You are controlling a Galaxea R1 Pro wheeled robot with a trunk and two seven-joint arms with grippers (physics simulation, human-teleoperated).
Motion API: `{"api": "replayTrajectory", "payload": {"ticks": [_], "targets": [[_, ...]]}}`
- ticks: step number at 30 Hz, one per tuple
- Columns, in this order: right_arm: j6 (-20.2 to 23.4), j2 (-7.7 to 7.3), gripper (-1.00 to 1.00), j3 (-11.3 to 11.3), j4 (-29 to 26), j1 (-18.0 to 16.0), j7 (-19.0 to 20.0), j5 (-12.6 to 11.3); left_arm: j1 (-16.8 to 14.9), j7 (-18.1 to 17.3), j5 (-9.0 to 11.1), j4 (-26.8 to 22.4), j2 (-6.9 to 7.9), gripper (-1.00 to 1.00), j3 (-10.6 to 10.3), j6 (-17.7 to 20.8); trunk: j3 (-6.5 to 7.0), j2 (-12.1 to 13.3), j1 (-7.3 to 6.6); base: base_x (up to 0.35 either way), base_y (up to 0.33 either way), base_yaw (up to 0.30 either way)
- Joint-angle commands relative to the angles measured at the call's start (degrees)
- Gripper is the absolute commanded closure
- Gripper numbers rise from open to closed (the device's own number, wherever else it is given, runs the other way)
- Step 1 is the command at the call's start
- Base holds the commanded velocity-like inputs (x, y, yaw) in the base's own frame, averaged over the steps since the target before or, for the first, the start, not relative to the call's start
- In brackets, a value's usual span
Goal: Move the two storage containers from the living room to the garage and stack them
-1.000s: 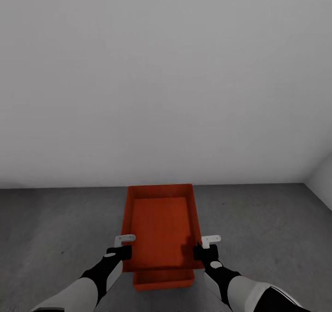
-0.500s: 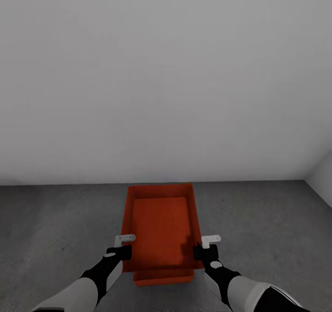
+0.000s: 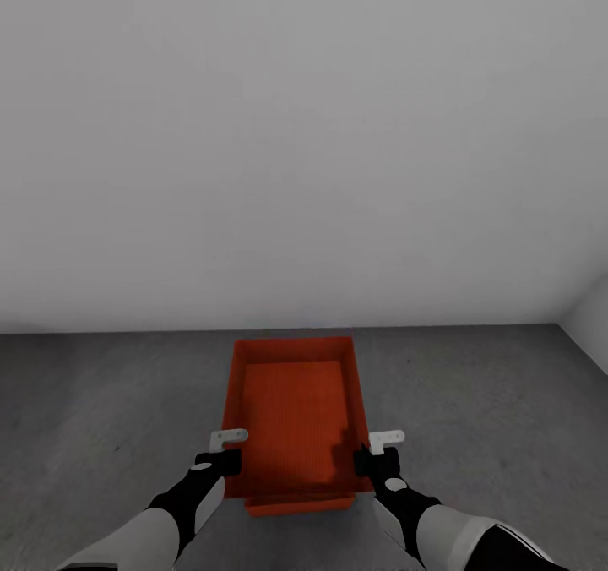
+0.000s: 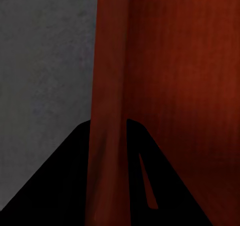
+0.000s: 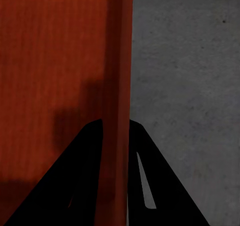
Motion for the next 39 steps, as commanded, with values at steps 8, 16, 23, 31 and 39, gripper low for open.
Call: {"api": "replayTrajectory", "payload": {"ticks": [8,16,23,31,39], "targets": [[-0.02,0.00,1.00,-2.12,0.13,0.00,-0.15,-0.09,-0.04,0.40,-0.25,-0.47,1.98,1.00,1.54,-0.04,-0.78,-0.04,0.00,0.000,0.000,0.000],[0.03,0.00,1.00,-2.11,0.12,0.00,-0.15,-0.09,-0.04,0.40,-0.25,-0.47,1.98,1.00,1.54,-0.04,-1.50,-0.04,0.00,0.000,0.000,0.000],[0.00,0.00,1.00,-2.12,0.12,0.00,-0.15,-0.09,-0.04,0.40,-0.25,-0.47,1.98,1.00,1.54,-0.04,-2.14,-0.04,0.00,0.000,0.000,0.000],[-0.01,0.00,1.00,-2.11,0.11,0.00,-0.15,-0.09,-0.04,0.40,-0.25,-0.48,1.98,1.00,1.54,-0.04,-2.86,-0.04,0.00,0.000,0.000,0.000],[-0.02,0.00,1.00,-2.12,0.12,0.00,-0.15,-0.09,-0.04,0.40,-0.25,-0.55,1.98,1.00,1.54,-0.04,-3.58,-0.04,0.00,0.000,0.000,0.000]]}}
